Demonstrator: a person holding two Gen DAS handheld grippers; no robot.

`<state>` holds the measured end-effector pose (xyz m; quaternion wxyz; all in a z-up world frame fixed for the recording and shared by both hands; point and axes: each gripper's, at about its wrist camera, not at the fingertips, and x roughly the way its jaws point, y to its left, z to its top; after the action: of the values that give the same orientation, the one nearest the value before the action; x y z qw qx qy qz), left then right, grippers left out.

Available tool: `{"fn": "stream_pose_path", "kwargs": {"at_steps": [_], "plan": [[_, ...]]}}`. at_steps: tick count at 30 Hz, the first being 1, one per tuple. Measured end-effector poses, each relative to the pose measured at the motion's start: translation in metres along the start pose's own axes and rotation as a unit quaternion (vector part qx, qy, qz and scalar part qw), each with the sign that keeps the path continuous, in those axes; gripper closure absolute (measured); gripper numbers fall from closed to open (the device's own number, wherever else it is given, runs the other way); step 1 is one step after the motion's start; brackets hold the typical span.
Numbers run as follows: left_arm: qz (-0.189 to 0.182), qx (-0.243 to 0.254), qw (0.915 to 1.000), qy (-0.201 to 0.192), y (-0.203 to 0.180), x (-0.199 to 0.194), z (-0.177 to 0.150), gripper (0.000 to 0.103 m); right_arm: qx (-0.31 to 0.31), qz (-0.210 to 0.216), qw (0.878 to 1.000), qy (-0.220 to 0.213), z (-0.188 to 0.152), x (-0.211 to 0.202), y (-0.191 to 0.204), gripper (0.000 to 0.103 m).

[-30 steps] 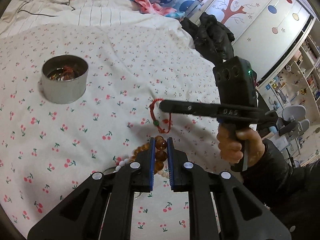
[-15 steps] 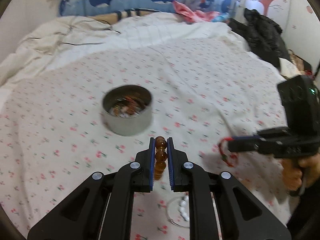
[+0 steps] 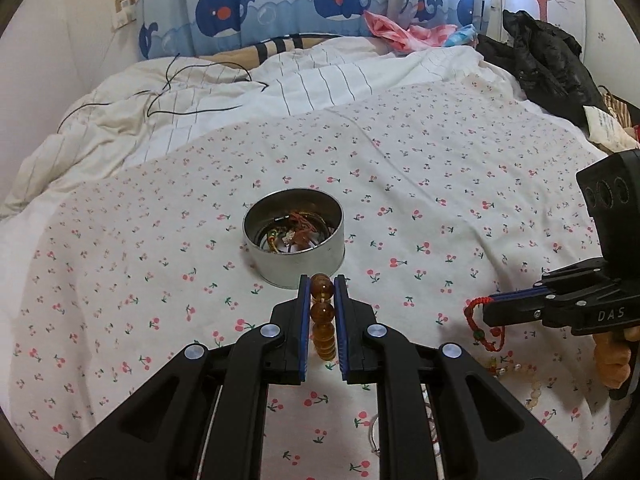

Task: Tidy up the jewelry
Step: 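Carry the amber bead strand to the tin and release it with the left tool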

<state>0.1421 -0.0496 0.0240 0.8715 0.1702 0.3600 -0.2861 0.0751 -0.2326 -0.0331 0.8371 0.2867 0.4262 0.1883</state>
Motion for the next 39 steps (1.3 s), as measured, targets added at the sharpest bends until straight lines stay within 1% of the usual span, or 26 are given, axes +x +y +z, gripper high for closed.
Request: {"fn": "stream_pose_path", "kwargs": {"at_steps": [7, 13, 16, 18, 22, 24, 26, 27, 29, 30, 31, 32, 34, 35, 36, 37, 38, 39], "plan": [[0.019, 0.01, 0.9997, -0.012, -0.005, -0.006, 0.003, 0.092, 0.0, 0.004, 1.0, 0.0, -0.001, 0.001, 0.0, 0.094], [0.019, 0.0, 0.9995, -0.024, -0.001, -0.011, 0.007, 0.092, 0.002, 0.008, 1.0, -0.003, 0.001, 0.002, 0.002, 0.094], [0.007, -0.014, 0.9994, -0.032, 0.005, -0.012, 0.019, 0.092, 0.001, 0.018, 1.0, -0.017, 0.008, -0.001, 0.007, 0.094], [-0.008, -0.028, 0.9986, -0.045, 0.011, -0.013, 0.033, 0.092, -0.007, 0.025, 0.999, -0.032, 0.017, -0.004, 0.013, 0.094], [-0.037, -0.06, 0.9955, -0.064, 0.023, -0.012, 0.059, 0.092, -0.014, 0.032, 0.997, -0.07, 0.045, -0.012, 0.019, 0.094], [-0.047, -0.078, 0.9936, -0.067, 0.03, -0.004, 0.069, 0.092, -0.016, 0.027, 0.996, -0.085, 0.058, -0.013, 0.02, 0.094], [-0.06, -0.094, 0.9922, -0.056, 0.036, 0.011, 0.074, 0.092, -0.014, 0.026, 0.995, -0.09, 0.071, -0.011, 0.019, 0.094], [-0.074, -0.108, 0.9906, -0.04, 0.041, 0.025, 0.075, 0.092, -0.013, 0.024, 0.995, -0.092, 0.075, -0.01, 0.018, 0.094], [-0.084, -0.137, 0.9869, 0.003, 0.052, 0.061, 0.071, 0.092, -0.013, 0.023, 0.995, -0.091, 0.084, -0.005, 0.017, 0.094], [-0.085, -0.147, 0.9849, 0.034, 0.057, 0.079, 0.067, 0.092, -0.014, 0.022, 0.996, -0.091, 0.086, -0.004, 0.016, 0.094], [-0.083, -0.156, 0.9828, 0.055, 0.061, 0.092, 0.062, 0.091, -0.015, 0.02, 0.996, -0.09, 0.089, -0.002, 0.016, 0.094], [-0.08, -0.165, 0.9806, 0.069, 0.067, 0.1, 0.057, 0.089, -0.018, 0.019, 0.996, -0.089, 0.094, 0.002, 0.017, 0.094], [-0.077, -0.184, 0.9763, 0.084, 0.077, 0.106, 0.05, 0.085, -0.02, 0.02, 0.996, -0.089, 0.102, 0.008, 0.019, 0.094], [-0.076, -0.188, 0.9757, 0.081, 0.081, 0.104, 0.048, 0.079, -0.022, 0.02, 0.996, -0.089, 0.107, 0.013, 0.02, 0.094], [-0.07, -0.199, 0.9749, 0.071, 0.088, 0.098, 0.048, 0.067, -0.022, 0.02, 0.996, -0.089, 0.111, 0.017, 0.021, 0.094], [-0.066, -0.21, 0.9734, 0.063, 0.093, 0.092, 0.046, 0.06, -0.024, 0.019, 0.996, -0.087, 0.116, 0.024, 0.023, 0.094], [-0.067, -0.224, 0.9709, 0.053, 0.099, 0.085, 0.045, 0.05, -0.027, 0.017, 0.996, -0.086, 0.122, 0.032, 0.025, 0.094], [-0.069, -0.232, 0.9692, 0.048, 0.103, 0.081, 0.043, 0.048, -0.032, 0.013, 0.996, -0.085, 0.127, 0.039, 0.028, 0.094]]}}
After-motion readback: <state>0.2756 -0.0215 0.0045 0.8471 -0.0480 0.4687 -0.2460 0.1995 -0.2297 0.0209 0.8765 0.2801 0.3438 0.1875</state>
